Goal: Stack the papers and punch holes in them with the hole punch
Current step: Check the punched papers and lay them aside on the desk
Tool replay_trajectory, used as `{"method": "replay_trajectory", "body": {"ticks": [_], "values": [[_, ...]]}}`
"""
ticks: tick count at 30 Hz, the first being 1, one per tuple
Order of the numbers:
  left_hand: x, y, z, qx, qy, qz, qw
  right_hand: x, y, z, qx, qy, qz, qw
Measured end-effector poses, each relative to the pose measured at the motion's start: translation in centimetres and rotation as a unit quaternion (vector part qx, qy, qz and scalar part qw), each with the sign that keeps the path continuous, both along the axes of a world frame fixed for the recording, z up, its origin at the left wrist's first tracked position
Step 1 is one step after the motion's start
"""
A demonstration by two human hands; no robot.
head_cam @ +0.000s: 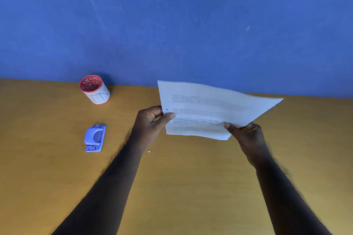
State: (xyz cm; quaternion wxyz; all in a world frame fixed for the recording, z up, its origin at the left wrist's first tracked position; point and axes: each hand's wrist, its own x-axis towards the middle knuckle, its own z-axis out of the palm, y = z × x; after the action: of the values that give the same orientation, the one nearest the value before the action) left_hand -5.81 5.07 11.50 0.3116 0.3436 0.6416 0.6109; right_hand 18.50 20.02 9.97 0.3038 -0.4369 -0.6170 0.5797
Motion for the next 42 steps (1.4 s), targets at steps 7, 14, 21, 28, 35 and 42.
{"method": "replay_trajectory", "body": {"ticks": [7,14,21,28,35,42], "values": [[1.1,-0.8,-3.1,-0.094,0.012,0.008,0.995,-0.2,-0.7,-3.7,-0.033,-0.087,0.001,0.996],[1.5,-0.6,-3.1,-0.106,0.002,0.014,0.994,0.1,-0.3,-4.0,-0.041,-0.106,0.012,0.993],[2.3,1.7,-1.9,-0.095,0.053,0.029,0.994,1.4,2.2,-2.3,-0.018,-0.132,0.001,0.991],[6.5,8.9,-1.5,-0.13,0.108,-0.003,0.986,6.3,6.9,-0.8,-0.021,-0.135,-0.045,0.99],[12.7,15.7,-3.4,-0.178,0.051,-0.041,0.982,12.8,11.4,-2.6,-0.033,-0.167,-0.095,0.981],[16.5,20.2,-7.9,-0.252,0.022,-0.027,0.967,16.0,14.9,-6.6,-0.05,-0.237,-0.124,0.962]]}}
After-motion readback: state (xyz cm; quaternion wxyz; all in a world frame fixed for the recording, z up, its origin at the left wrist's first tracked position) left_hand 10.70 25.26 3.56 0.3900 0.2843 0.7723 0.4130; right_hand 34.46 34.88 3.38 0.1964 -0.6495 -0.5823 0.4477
